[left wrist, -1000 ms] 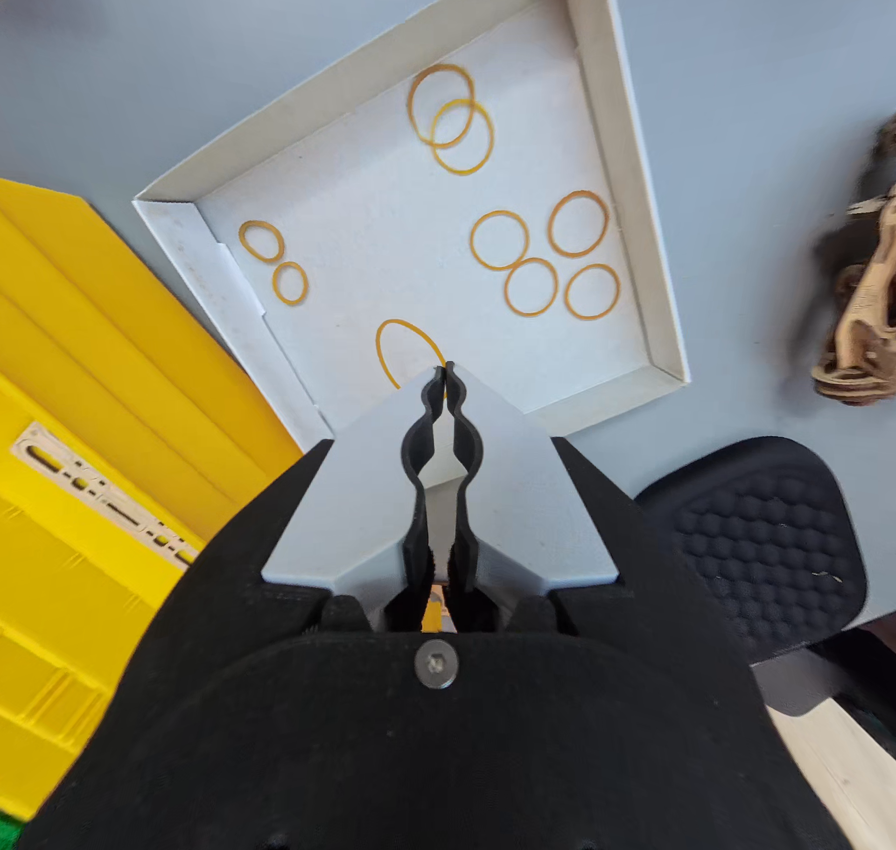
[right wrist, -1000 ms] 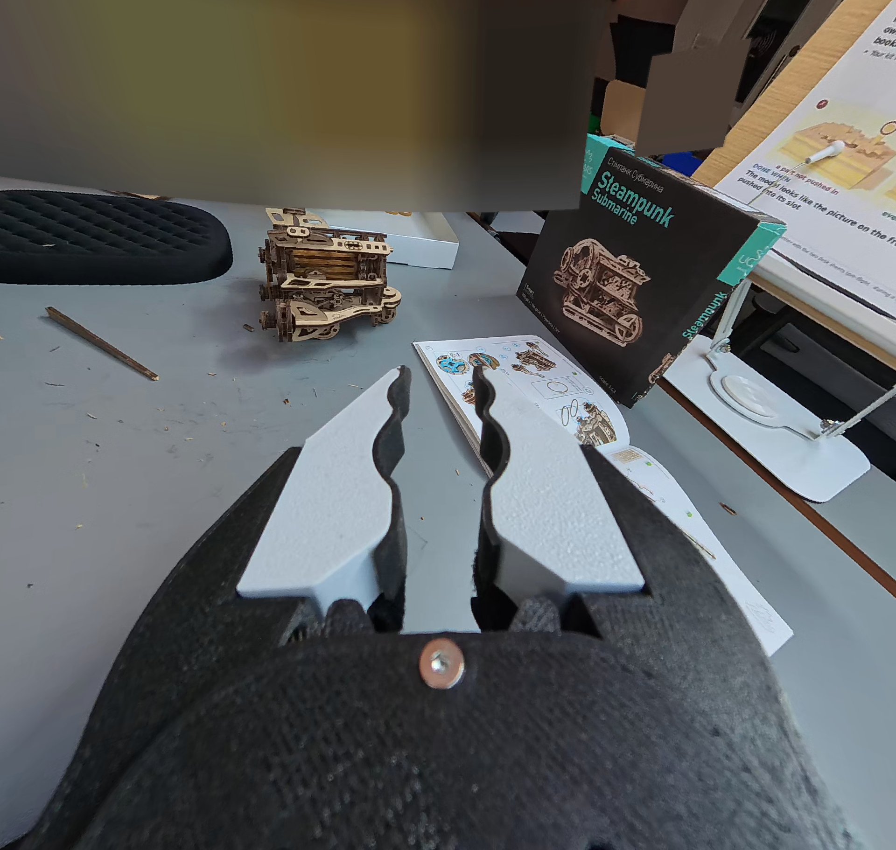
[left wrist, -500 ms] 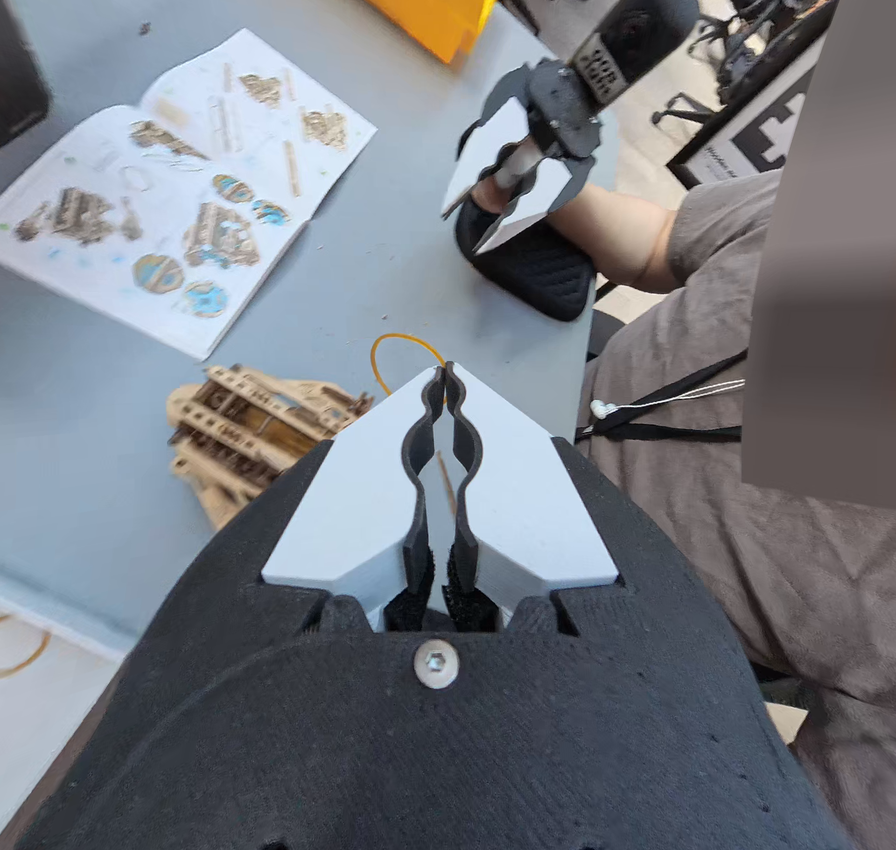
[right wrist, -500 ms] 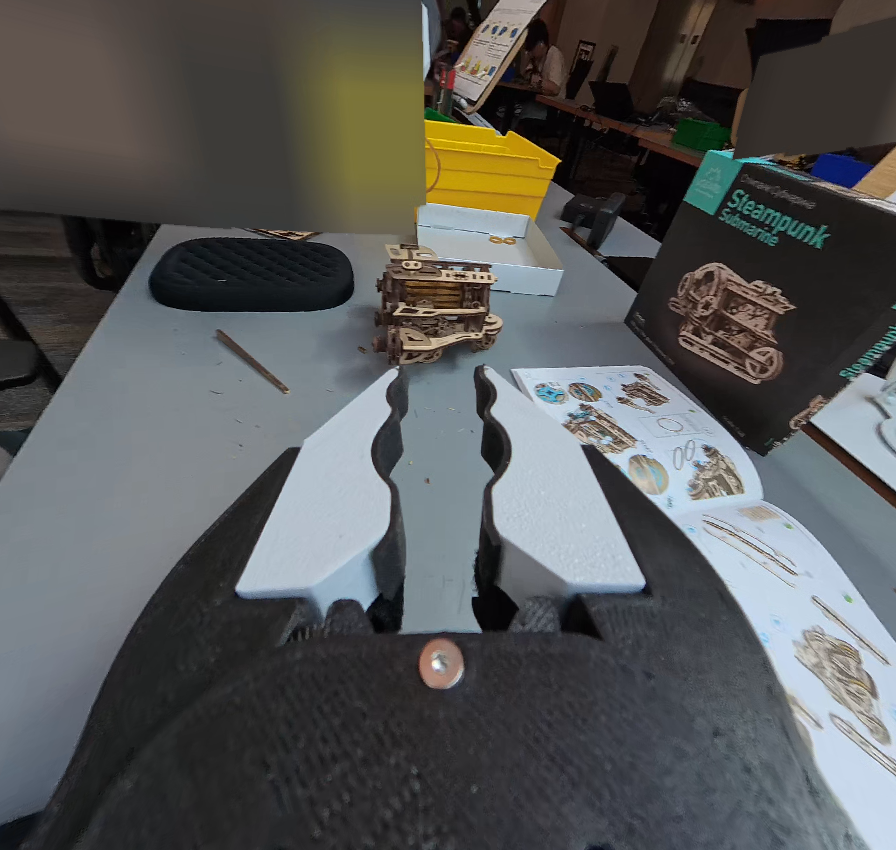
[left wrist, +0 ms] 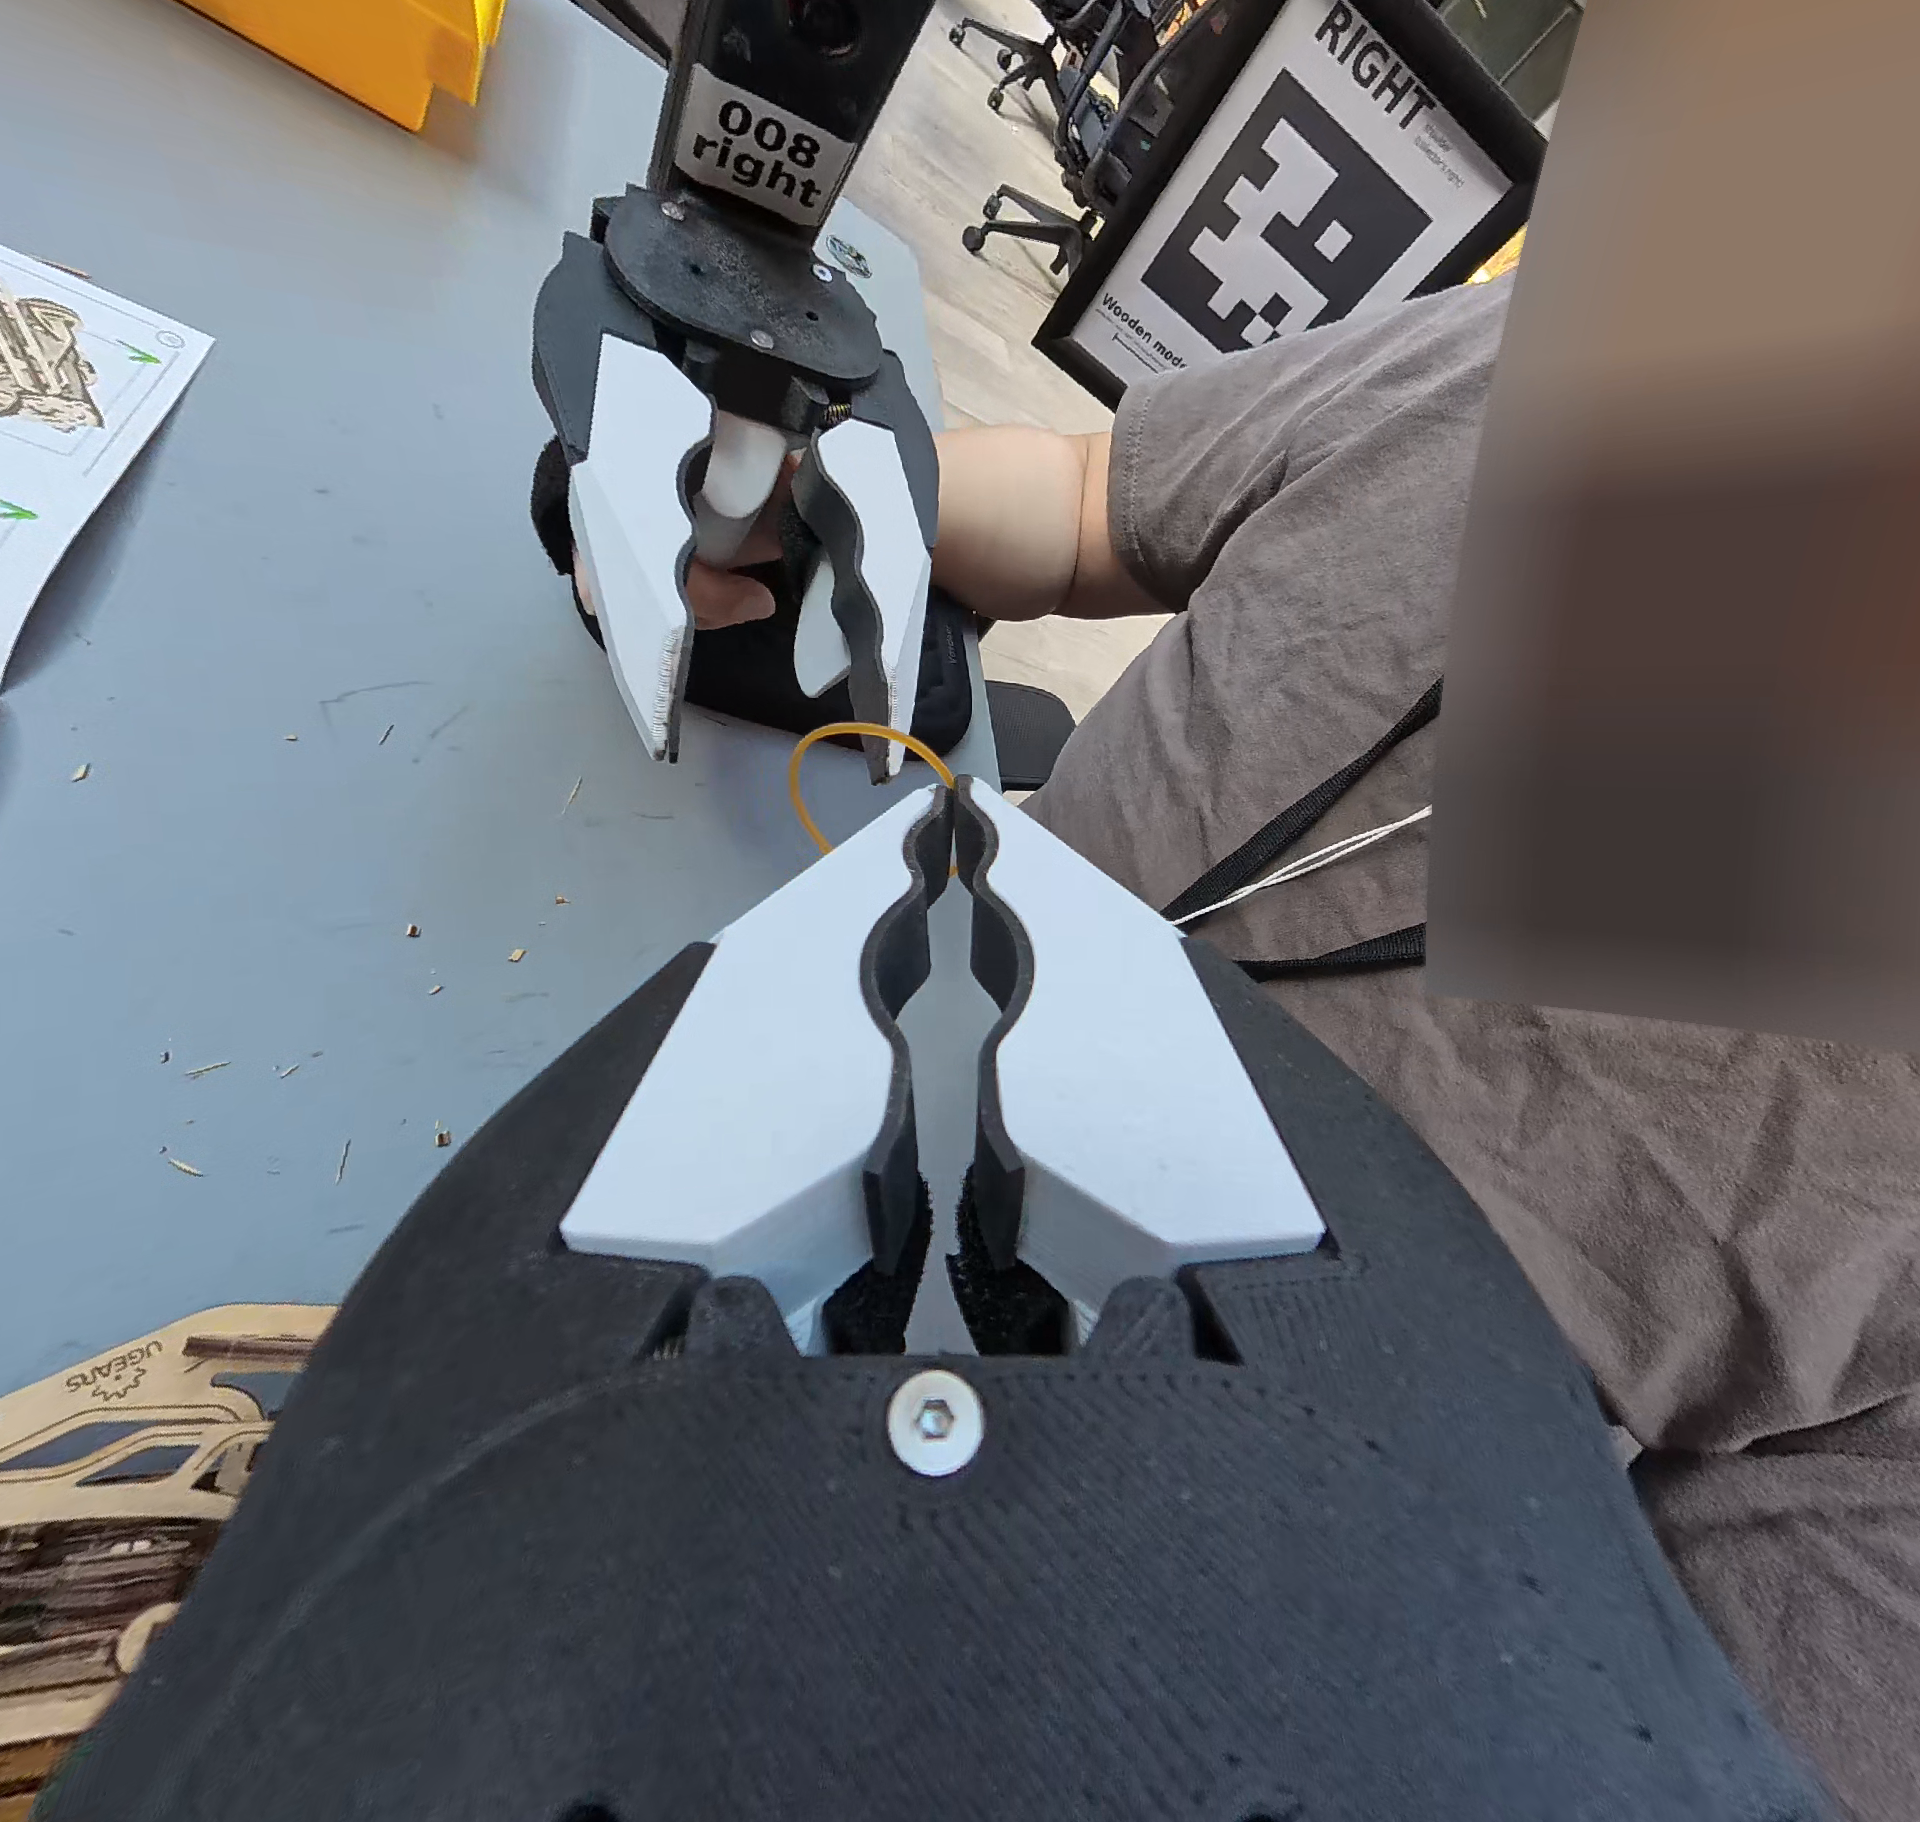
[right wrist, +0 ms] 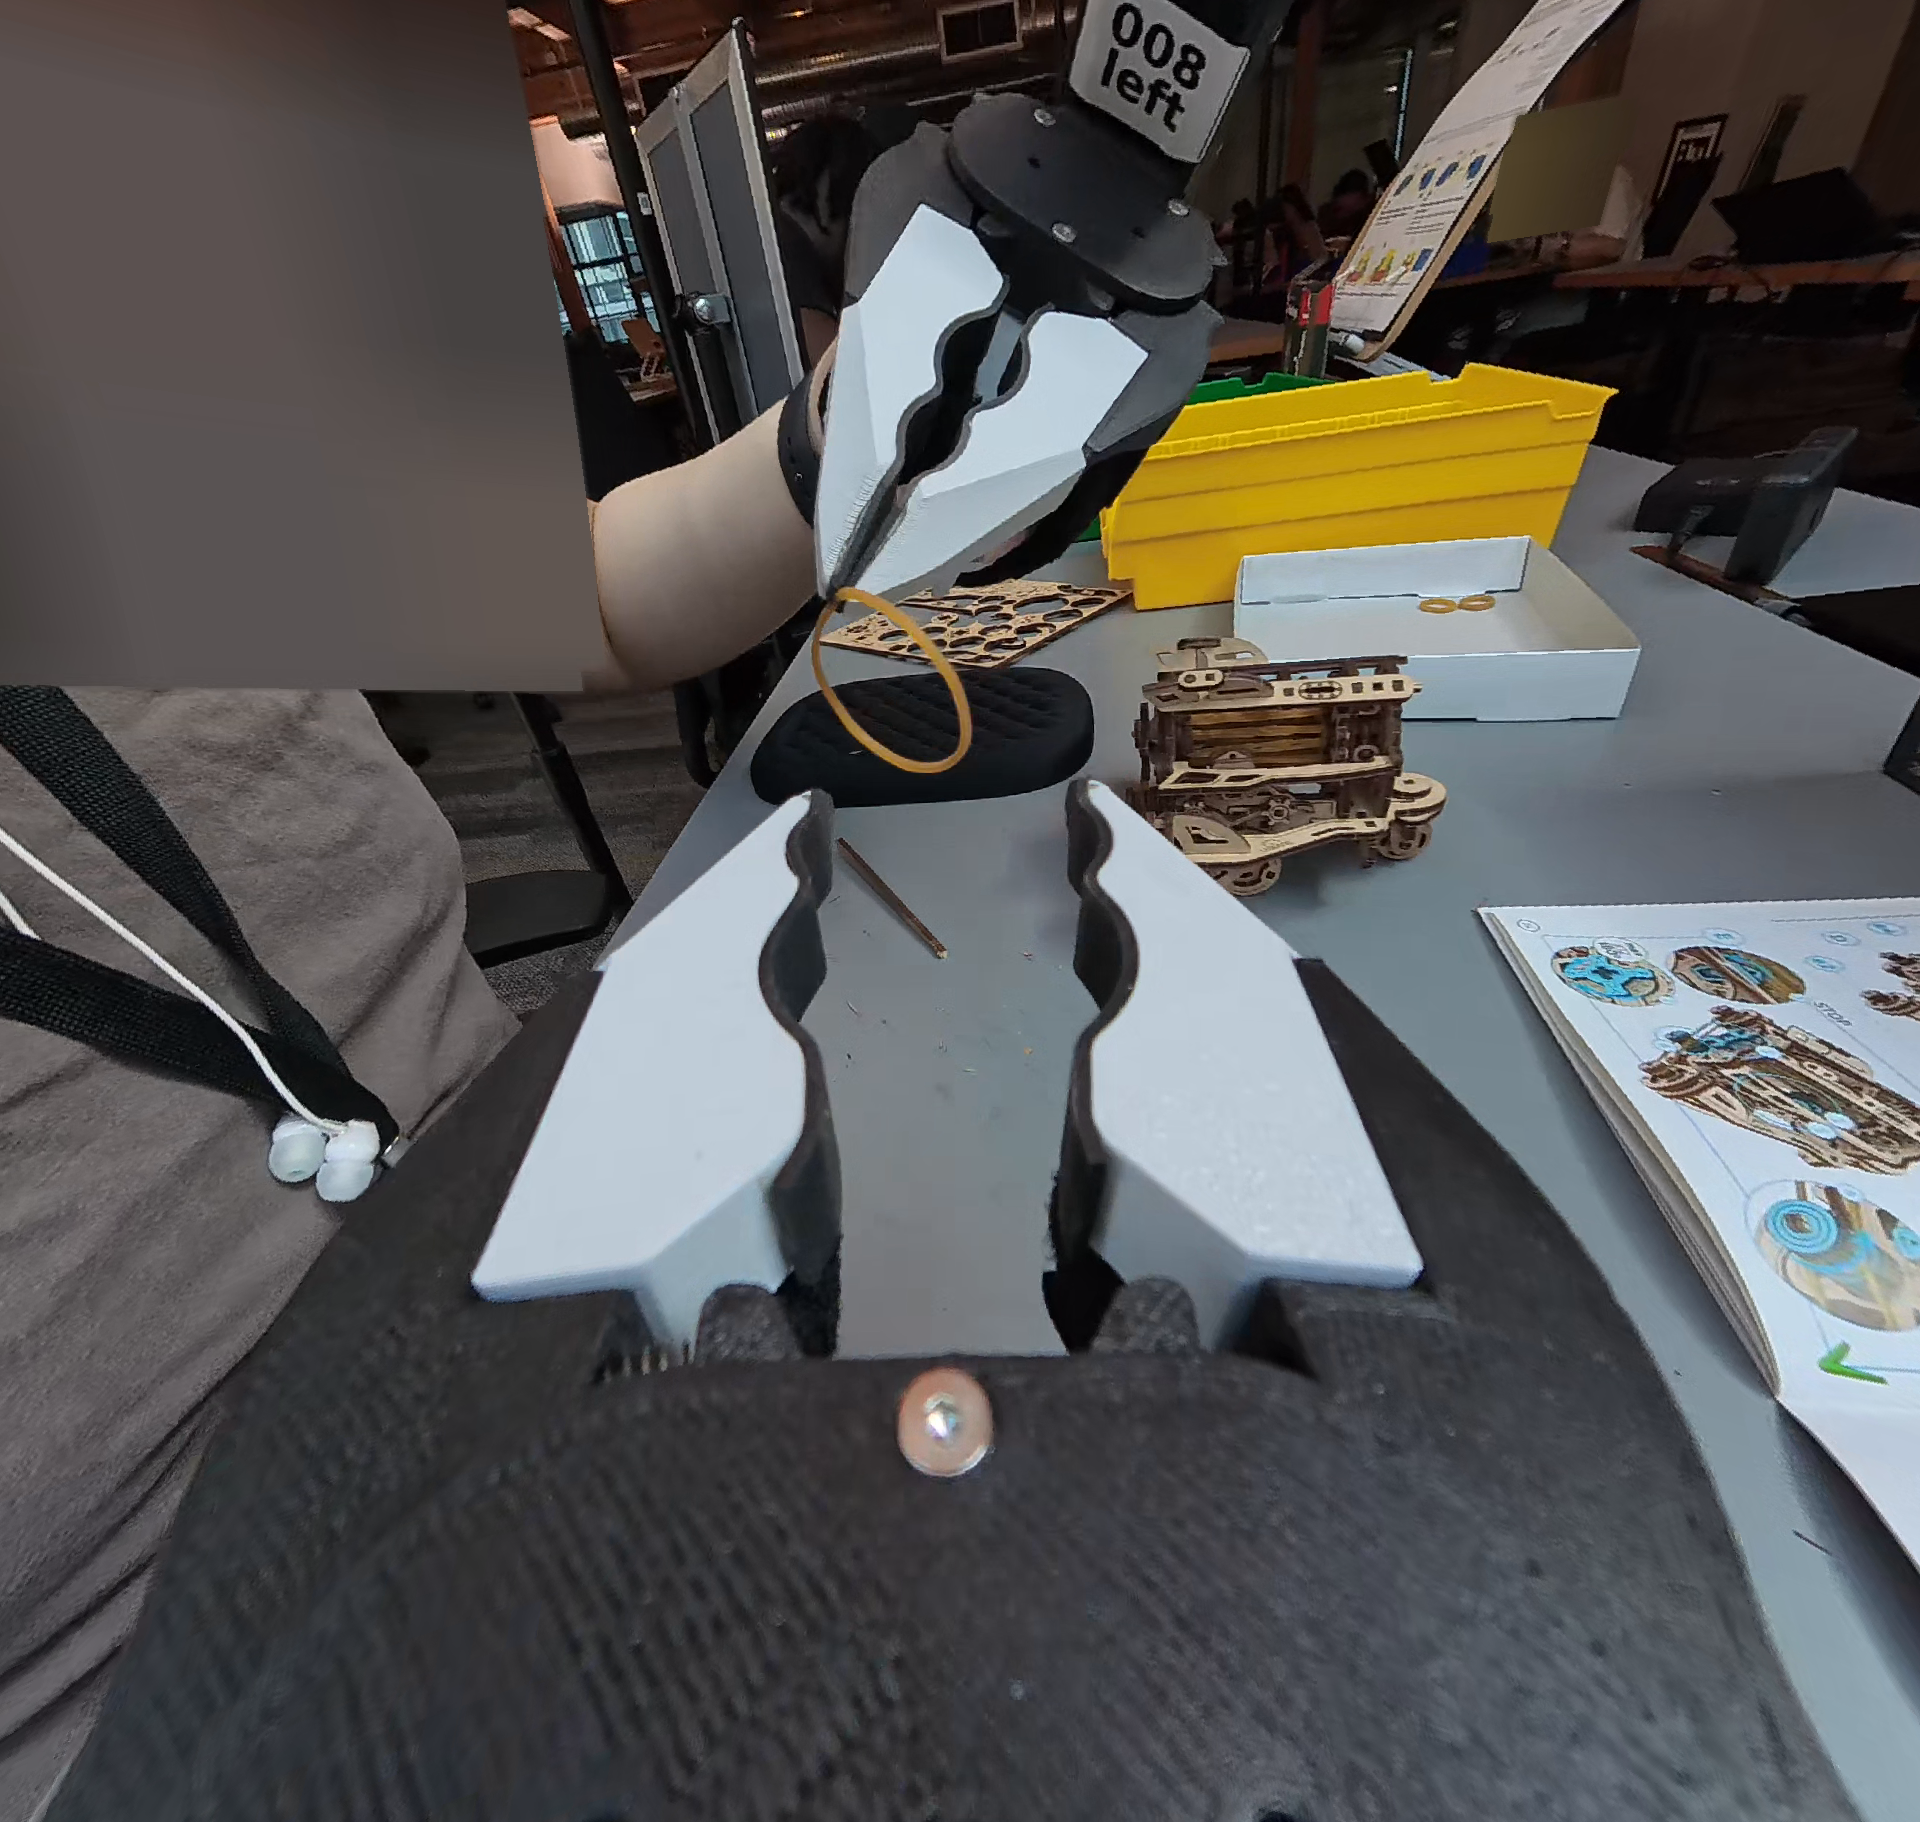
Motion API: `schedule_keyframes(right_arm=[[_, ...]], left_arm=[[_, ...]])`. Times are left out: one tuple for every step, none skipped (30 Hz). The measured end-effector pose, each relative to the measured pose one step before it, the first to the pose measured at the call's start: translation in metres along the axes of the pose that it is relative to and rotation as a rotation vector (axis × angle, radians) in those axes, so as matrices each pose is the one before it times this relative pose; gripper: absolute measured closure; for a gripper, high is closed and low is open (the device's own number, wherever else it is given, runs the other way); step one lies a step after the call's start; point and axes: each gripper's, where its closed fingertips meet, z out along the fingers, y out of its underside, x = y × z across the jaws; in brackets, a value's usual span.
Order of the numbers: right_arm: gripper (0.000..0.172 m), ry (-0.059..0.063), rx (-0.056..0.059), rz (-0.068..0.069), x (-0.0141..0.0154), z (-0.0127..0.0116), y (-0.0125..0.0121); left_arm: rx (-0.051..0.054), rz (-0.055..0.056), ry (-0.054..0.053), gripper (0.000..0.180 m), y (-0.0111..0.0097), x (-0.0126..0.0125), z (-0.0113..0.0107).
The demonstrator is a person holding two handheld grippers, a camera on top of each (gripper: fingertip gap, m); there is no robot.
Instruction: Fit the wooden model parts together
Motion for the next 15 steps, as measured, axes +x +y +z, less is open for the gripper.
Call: schedule_keyframes(right_arm=[[0.127, -0.0043, -0.0017, -0.0105, -0.00081, -0.00019, 0.00037], [0.127, -0.0036, 0.0046, -0.0074, -0.00085, -0.00009, -0.00083], [0.127, -0.0069, 0.0082, -0.0004, -0.00112, -0.00002, -0.00141], [0.129, -0.0137, 0.0086, 0.0062, -0.00205, 0.00019, -0.00135], [0.131, -0.0167, 0.0051, 0.0110, -0.00228, 0.00031, -0.00074], [0.133, -0.0129, 0.0064, 0.0113, -0.00168, 0.00027, -0.00083], [0.135, -0.0041, 0.0037, 0.0062, -0.00044, 0.00008, -0.00060], [0.135, 0.0099, 0.0027, -0.0008, 0.00152, -0.00016, -0.00051], [0.135, 0.0013, 0.0044, -0.0052, -0.00015, -0.00043, -0.00092], [0.136, -0.0067, 0.0052, -0.0004, -0.00126, -0.00049, -0.00130], [0.138, -0.0039, 0.0061, 0.0029, -0.00070, -0.00054, -0.00130], [0.147, -0.0115, 0.0024, 0.0042, -0.00176, -0.00062, -0.00059], [0.168, -0.0310, 0.0000, -0.0024, -0.00506, -0.00146, -0.00063], [0.171, -0.0164, 0.0139, -0.0017, -0.00295, -0.00134, -0.00285], [0.172, -0.0056, 0.0130, 0.0062, -0.00077, -0.00151, -0.00276]], left_arm=[[-0.0008, 0.0048, 0.0045, 0.180, -0.00063, 0.00038, 0.00136], [-0.0003, 0.0033, 0.0045, 0.180, -0.00058, 0.00051, 0.00145], [0.0007, 0.0029, 0.0112, 0.180, -0.00082, 0.00174, 0.00158], [0.0042, 0.0033, 0.0105, 0.180, -0.00129, 0.00174, 0.00173], [0.0022, 0.0054, 0.0082, 0.180, -0.00131, 0.00143, 0.00201], [-0.0028, 0.0080, 0.0093, 0.180, -0.00084, 0.00180, 0.00234], [-0.0054, 0.0079, 0.0068, 0.180, -0.00052, 0.00166, 0.00261], [-0.0056, 0.0065, 0.0038, 0.180, -0.00074, 0.00121, 0.00260], [-0.0049, 0.0066, 0.0045, 0.180, -0.00072, 0.00136, 0.00249], [-0.0042, 0.0067, 0.0032, 0.180, -0.00083, 0.00106, 0.00209], [-0.0034, 0.0053, -0.0011, 0.180, -0.00082, 0.00028, 0.00164], [-0.0032, 0.0038, -0.0014, 0.180, -0.00055, -0.00005, 0.00122], [-0.0018, 0.0041, 0.0001, 0.180, -0.00045, 0.00012, 0.00090], [-0.0008, 0.0038, -0.0015, 0.180, -0.00022, -0.00024, 0.00047], [-0.0017, 0.0018, -0.0045, 0.180, 0.00047, -0.00084, 0.00010]])
